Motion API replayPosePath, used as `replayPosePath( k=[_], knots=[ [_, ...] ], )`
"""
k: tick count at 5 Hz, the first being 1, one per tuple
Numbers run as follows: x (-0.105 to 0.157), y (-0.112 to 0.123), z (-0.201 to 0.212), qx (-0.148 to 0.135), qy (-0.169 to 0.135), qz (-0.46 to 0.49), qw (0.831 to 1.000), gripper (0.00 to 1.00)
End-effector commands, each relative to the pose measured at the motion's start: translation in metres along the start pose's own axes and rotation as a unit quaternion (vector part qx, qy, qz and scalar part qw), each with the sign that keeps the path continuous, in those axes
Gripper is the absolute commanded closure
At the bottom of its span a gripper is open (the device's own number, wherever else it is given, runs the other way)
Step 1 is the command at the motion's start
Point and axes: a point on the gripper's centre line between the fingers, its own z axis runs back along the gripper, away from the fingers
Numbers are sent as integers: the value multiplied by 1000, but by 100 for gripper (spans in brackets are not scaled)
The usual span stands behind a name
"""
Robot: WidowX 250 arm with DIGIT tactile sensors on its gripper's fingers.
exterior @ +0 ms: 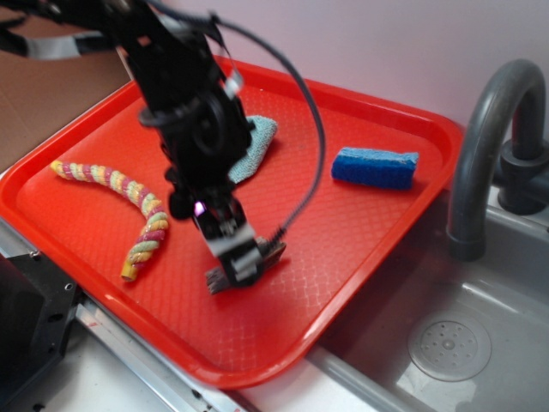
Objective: Grab the wood chip.
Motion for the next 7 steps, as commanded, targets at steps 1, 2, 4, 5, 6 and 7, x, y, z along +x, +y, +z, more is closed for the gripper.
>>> replayPosePath(
  k=[1, 2, 4, 5, 6, 7],
  knots=[
    [5, -17, -14, 14, 4, -23, 1000, 0],
    [9, -14, -29, 42, 30, -15, 999, 0],
    [6, -13, -30, 80, 36, 15, 996, 100],
    [4, -13, -31, 76, 36, 17, 996, 100],
    [7, -7, -4, 124, 18, 59, 990, 100],
    [18, 11, 50, 120, -21, 123, 985, 100]
  ],
)
